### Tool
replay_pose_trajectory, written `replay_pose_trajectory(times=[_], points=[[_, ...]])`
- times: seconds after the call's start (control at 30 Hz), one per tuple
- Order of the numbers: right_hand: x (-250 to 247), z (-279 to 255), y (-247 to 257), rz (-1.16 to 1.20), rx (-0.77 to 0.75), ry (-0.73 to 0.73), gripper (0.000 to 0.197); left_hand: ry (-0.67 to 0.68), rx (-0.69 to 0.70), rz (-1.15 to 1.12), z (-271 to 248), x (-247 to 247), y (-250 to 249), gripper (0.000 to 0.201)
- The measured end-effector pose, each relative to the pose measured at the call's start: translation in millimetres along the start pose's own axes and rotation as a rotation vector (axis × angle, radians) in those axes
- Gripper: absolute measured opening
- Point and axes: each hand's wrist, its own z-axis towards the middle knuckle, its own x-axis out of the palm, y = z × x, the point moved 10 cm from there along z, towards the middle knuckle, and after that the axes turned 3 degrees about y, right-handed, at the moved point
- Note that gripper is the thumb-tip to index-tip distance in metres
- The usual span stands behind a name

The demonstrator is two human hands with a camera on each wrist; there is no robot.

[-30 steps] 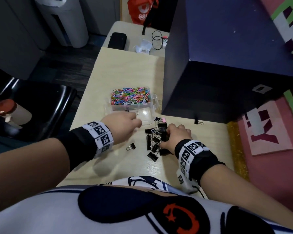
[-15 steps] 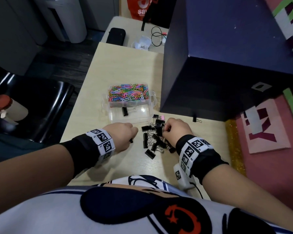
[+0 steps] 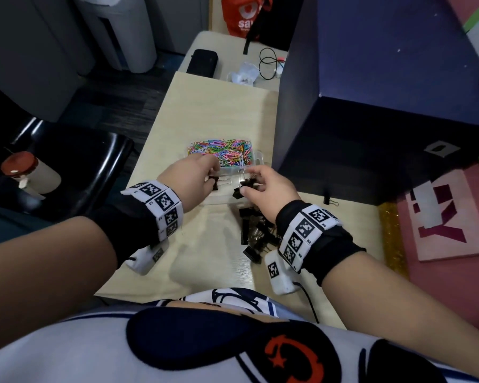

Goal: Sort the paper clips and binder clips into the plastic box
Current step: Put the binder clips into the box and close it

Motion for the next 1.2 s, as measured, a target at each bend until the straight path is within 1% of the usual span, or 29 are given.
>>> replay_pose_trajectory(times=[0.03, 0.1, 0.17, 0.23, 0.3, 0.37, 0.43, 0.47, 0.53, 0.63, 0.77, 0.9, 1.0, 1.07, 1.2], points=[[2.8, -0.2, -1.5, 0.023, 0.007, 0.024, 0.048, 0.012, -0.009, 0.006, -0.5, 2.5, 1.5, 0.025], [2.1, -1.3, -5.9, 0.03, 0.005, 0.021, 0.048, 0.039, 0.009, 0.033, -3.5, 10.3, -1.7, 0.026], [-10.4, -2.2, -13.9, -0.03, 0.01, -0.064, 0.041, 0.064, 0.068, 0.076, -8.6, 19.5, -13.3, 0.027], [-24.6, -3.6, -25.4, -0.097, 0.046, -0.142, 0.032, 0.124, 0.131, 0.117, -15.1, 33.5, -29.3, 0.029], [-29.5, -5.8, -37.3, -0.212, 0.088, -0.146, 0.029, 0.213, 0.21, 0.152, -22.9, 52.1, -47.3, 0.031], [-18.3, -8.3, -47.1, -0.401, 0.098, -0.034, 0.039, 0.282, 0.314, 0.217, -30.8, 70.7, -65.7, 0.036], [0.7, -14.9, -56.7, -0.549, 0.08, 0.128, 0.059, 0.374, 0.409, 0.317, -38.7, 91.8, -78.3, 0.046], [7.0, -18.8, -60.8, -0.589, 0.078, 0.18, 0.067, 0.436, 0.437, 0.377, -42.4, 103.0, -80.6, 0.051], [10.9, -22.2, -66.0, -0.613, 0.072, 0.196, 0.073, 0.51, 0.46, 0.483, -46.9, 117.3, -81.0, 0.056], [10.6, -23.2, -67.4, -0.611, 0.065, 0.159, 0.067, 0.496, 0.44, 0.527, -43.4, 117.1, -78.6, 0.05], [12.3, -23.5, -69.4, -0.576, 0.08, 0.15, 0.058, 0.507, 0.342, 0.492, -37.7, 115.0, -62.5, 0.04], [16.3, -24.6, -65.7, -0.581, 0.06, 0.14, 0.036, 0.493, 0.233, 0.395, -35.5, 113.1, -51.4, 0.036], [13.9, -23.5, -66.9, -0.52, 0.088, 0.128, 0.027, 0.492, 0.179, 0.371, -35.5, 111.6, -47.0, 0.035], [9.5, -22.0, -66.8, -0.47, 0.093, 0.098, 0.024, 0.478, 0.175, 0.363, -35.5, 109.9, -46.4, 0.031], [-3.1, -18.8, -63.9, -0.414, 0.115, 0.044, 0.028, 0.445, 0.201, 0.339, -35.5, 106.9, -41.4, 0.023]])
